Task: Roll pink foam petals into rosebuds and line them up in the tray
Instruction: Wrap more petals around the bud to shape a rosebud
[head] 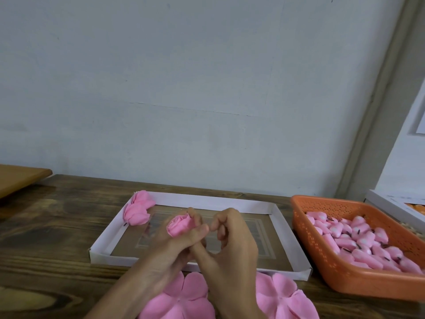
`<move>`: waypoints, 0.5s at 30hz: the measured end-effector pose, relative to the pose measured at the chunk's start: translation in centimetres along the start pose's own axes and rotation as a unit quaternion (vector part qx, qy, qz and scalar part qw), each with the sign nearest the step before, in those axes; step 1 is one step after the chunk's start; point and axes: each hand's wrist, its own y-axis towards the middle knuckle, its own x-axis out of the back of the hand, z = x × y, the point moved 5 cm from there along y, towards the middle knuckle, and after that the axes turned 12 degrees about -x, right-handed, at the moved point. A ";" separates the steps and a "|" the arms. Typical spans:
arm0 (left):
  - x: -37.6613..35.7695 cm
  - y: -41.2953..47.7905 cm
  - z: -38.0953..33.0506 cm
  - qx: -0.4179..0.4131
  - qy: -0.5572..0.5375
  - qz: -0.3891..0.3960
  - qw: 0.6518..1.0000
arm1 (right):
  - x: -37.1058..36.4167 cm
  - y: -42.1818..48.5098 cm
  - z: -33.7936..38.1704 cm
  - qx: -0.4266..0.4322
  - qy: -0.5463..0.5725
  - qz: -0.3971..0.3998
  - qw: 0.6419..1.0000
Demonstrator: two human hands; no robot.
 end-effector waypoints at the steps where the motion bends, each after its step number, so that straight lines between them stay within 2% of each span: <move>1: 0.1 0.0 0.0 0.001 0.014 -0.017 1.000 | 0.0 0.0 -0.1 -0.009 0.002 0.003 1.000; 8: 1.5 0.6 -0.2 -0.023 0.002 -0.117 0.993 | -1.0 0.1 -0.1 -0.027 0.087 0.107 0.990; 13: 1.8 1.0 0.2 0.004 -0.128 -0.115 0.985 | -2.1 -1.1 0.0 -0.041 0.101 0.159 0.981; 15: 1.7 0.7 0.3 0.016 -0.130 -0.107 0.986 | -2.4 -1.2 -0.2 -0.059 0.120 0.182 0.974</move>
